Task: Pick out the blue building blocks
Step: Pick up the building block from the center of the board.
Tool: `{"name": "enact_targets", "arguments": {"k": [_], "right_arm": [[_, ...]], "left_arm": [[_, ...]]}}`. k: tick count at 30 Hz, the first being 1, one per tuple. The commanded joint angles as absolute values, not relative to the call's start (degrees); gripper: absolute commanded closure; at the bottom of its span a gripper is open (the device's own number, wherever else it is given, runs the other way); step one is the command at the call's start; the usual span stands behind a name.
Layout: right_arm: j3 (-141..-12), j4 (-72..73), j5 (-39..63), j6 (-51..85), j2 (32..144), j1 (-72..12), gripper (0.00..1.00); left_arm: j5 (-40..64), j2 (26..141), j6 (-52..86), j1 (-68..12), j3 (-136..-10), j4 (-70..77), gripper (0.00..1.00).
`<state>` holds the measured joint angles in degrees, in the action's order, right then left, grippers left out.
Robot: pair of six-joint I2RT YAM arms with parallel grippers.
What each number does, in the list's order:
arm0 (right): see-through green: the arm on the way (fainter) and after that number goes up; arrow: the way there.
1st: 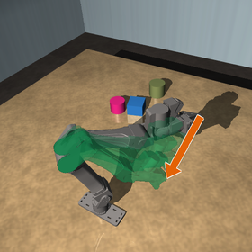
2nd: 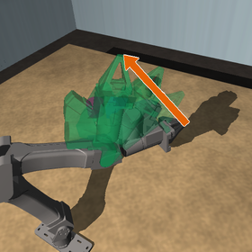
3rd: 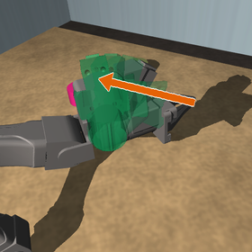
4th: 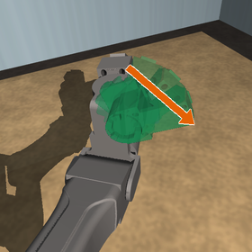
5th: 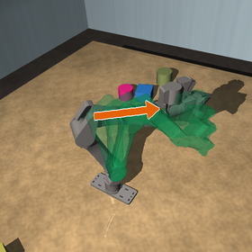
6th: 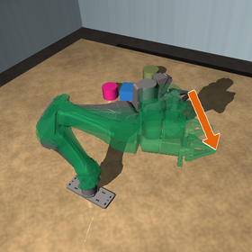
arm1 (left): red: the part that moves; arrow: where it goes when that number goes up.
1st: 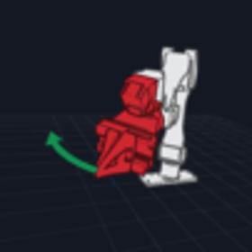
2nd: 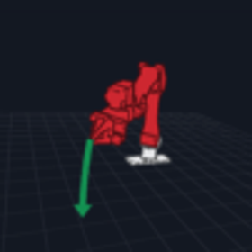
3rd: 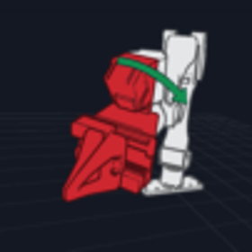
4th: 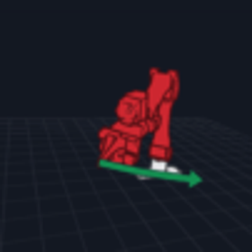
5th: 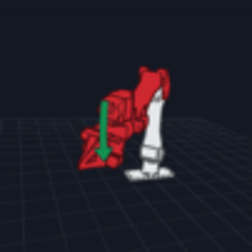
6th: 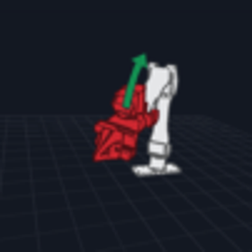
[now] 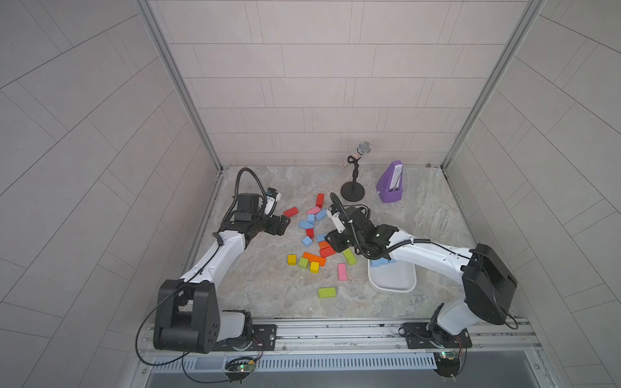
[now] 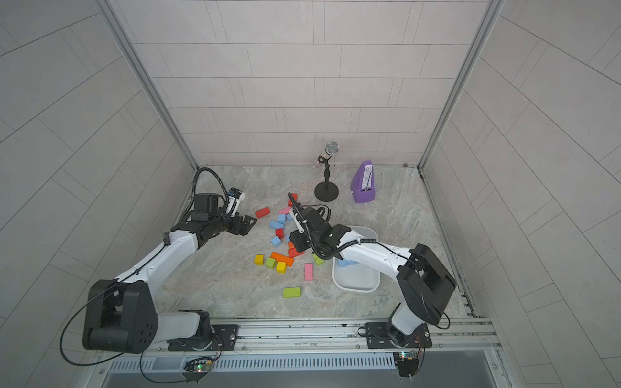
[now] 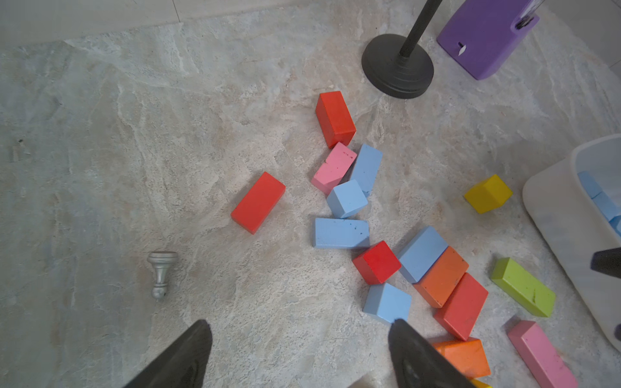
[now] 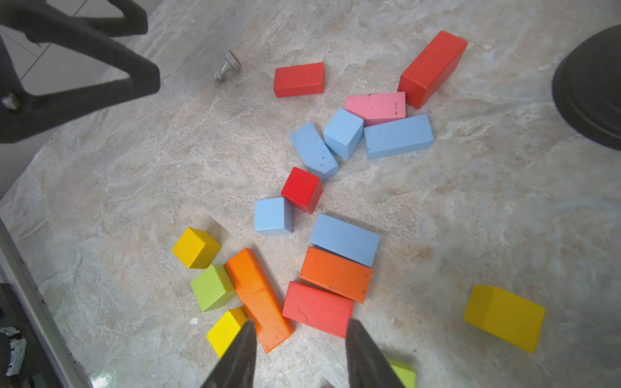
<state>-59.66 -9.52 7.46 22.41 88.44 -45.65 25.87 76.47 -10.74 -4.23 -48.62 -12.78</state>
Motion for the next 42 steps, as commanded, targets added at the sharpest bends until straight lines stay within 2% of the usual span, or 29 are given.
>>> {"name": "enact_targets", "arguments": {"k": [1, 9, 18, 26, 35, 39, 42], "right_arm": [[-57.1, -6.4, 5.8, 20.5, 84.1, -45.6, 0.55], [-52.1, -5.6, 5.8, 19.9, 79.4, -42.8, 0.55], [-47.2, -3.9, 7.9, 20.4, 77.5, -40.8, 0.54], [-45.8, -2.3, 9.8, 21.2, 77.2, -39.2, 0.54], [-44.7, -1.2, 10.9, 21.8, 77.4, -38.1, 0.54], [-44.1, -1.1, 11.2, 21.9, 76.7, -37.6, 0.54], [-43.3, -1.1, 11.2, 21.9, 75.7, -37.1, 0.54]], "left_arm": [[25.7, 78.9, -17.0, -3.9, -50.9, -15.4, 0.14], [24.3, 89.3, -20.7, -5.1, -58.6, -20.3, 0.20], [19.7, 92.8, -21.3, -13.5, -61.2, -24.3, 0.20], [10.4, 96.8, -18.3, -23.4, -63.1, -28.5, 0.22], [7.9, 103.5, -17.4, -27.6, -67.1, -33.0, 0.24], [6.5, 105.1, -17.7, -28.0, -67.7, -33.3, 0.31], [6.9, 105.2, -18.0, -28.1, -67.7, -33.8, 0.43]]}}
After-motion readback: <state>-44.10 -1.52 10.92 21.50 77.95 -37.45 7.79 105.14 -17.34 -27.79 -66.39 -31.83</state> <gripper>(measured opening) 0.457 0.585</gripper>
